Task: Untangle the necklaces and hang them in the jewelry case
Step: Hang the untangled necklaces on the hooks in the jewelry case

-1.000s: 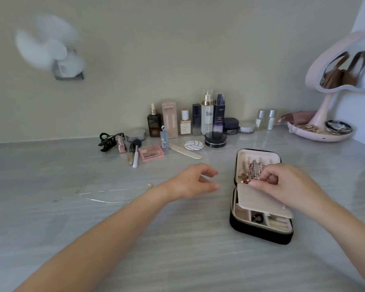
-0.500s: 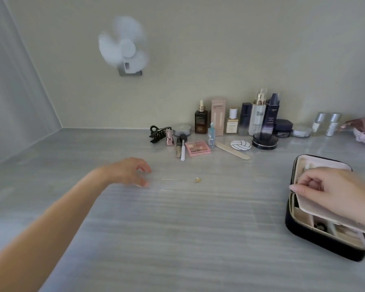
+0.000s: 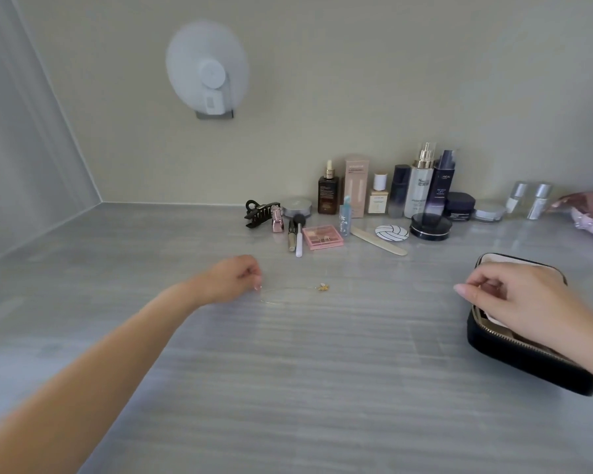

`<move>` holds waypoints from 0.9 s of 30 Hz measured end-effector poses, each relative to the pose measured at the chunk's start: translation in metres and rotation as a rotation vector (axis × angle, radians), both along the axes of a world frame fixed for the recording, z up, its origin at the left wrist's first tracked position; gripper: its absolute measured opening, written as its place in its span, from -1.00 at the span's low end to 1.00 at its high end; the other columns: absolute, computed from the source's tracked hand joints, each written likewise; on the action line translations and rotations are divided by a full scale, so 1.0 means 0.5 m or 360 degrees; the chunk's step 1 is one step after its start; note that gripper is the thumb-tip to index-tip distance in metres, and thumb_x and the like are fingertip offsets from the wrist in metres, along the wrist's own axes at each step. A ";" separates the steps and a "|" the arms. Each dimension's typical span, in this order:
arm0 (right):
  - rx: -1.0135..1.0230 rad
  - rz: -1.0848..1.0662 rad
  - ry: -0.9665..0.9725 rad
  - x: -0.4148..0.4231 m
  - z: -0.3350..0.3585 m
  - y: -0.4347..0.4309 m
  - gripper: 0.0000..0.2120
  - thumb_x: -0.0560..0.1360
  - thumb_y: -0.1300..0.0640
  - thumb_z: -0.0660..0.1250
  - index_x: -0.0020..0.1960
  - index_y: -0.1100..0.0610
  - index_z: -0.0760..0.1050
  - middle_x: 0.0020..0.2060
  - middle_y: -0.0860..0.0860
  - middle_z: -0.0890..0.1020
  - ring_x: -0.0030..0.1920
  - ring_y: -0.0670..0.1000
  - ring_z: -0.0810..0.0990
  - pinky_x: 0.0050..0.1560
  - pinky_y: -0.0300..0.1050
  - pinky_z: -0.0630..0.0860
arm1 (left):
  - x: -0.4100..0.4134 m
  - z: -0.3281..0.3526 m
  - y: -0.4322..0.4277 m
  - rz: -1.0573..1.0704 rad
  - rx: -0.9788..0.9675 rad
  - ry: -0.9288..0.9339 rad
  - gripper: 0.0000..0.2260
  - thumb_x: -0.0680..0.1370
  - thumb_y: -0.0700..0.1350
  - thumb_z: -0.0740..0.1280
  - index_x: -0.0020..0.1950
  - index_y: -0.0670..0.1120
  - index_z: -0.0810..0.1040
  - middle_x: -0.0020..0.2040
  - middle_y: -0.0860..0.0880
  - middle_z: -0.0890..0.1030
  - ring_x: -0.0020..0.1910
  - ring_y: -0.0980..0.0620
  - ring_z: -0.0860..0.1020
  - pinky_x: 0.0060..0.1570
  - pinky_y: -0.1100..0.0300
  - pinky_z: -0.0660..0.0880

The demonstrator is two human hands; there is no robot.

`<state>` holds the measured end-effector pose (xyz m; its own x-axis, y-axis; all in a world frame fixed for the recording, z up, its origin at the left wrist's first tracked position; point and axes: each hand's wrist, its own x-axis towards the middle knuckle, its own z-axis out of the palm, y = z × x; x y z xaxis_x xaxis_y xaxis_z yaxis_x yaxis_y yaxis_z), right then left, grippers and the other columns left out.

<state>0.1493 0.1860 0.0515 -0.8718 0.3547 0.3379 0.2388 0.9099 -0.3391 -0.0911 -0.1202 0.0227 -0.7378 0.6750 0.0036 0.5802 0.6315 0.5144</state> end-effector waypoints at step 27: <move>-0.1288 -0.0099 0.0253 0.062 -0.004 0.038 -0.62 0.33 0.02 0.47 0.10 -0.01 0.45 -0.38 0.01 0.36 -0.32 -0.07 0.41 -0.36 -0.12 0.57 | 0.258 0.229 0.475 -0.0980 0.0791 -0.0527 -0.82 0.58 -0.22 0.18 -0.21 -0.06 0.39 -0.49 0.09 0.55 -0.49 0.17 0.45 -0.34 0.31 0.44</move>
<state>0.1804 0.2049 0.0494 -0.8058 0.5874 0.0745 0.1749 0.3564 -0.9178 0.0380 0.1174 0.1371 -0.2558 0.9328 0.2540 0.5167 -0.0902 0.8514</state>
